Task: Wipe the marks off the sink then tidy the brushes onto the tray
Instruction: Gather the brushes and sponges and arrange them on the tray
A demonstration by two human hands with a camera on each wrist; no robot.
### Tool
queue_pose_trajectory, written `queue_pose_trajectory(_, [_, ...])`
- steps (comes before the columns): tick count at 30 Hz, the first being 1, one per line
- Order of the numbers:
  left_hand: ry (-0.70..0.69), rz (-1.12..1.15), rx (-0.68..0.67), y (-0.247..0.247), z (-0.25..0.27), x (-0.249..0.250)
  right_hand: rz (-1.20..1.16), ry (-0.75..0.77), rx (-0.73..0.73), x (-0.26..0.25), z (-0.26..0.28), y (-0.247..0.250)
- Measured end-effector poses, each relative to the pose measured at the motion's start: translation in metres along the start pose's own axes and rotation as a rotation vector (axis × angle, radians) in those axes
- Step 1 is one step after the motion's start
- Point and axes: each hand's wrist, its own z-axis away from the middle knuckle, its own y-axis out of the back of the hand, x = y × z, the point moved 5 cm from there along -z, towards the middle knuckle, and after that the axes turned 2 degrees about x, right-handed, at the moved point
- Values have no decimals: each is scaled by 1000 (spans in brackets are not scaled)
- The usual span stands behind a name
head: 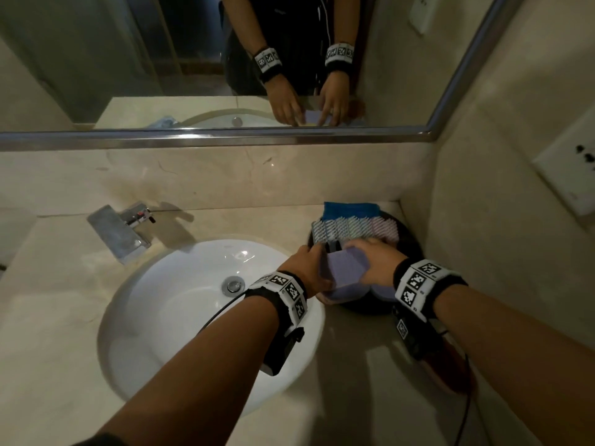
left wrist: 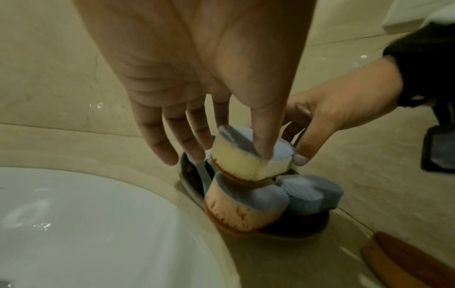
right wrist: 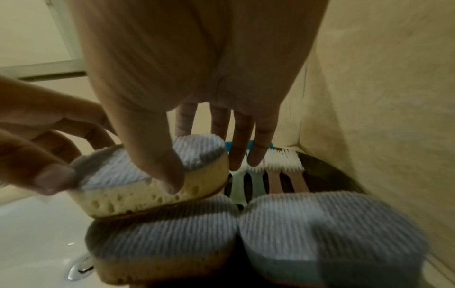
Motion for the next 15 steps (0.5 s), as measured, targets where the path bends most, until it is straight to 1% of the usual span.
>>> queue_pose_trajectory(2, [28, -14, -27, -9, 0, 1, -36, 2, -51, 10, -3, -13])
queue_pose_trajectory(4, [45, -21, -42, -17, 0, 1, -52, 3, -68, 20, -7, -23])
queue_pose_trajectory(9, [58, 28, -22, -29, -1, 2, -105, -7, -96, 25, -4, -32])
queue_pose_trajectory(15, [77, 95, 0, -30, -3, 3, -188, 33, -48, 27, -5, -36])
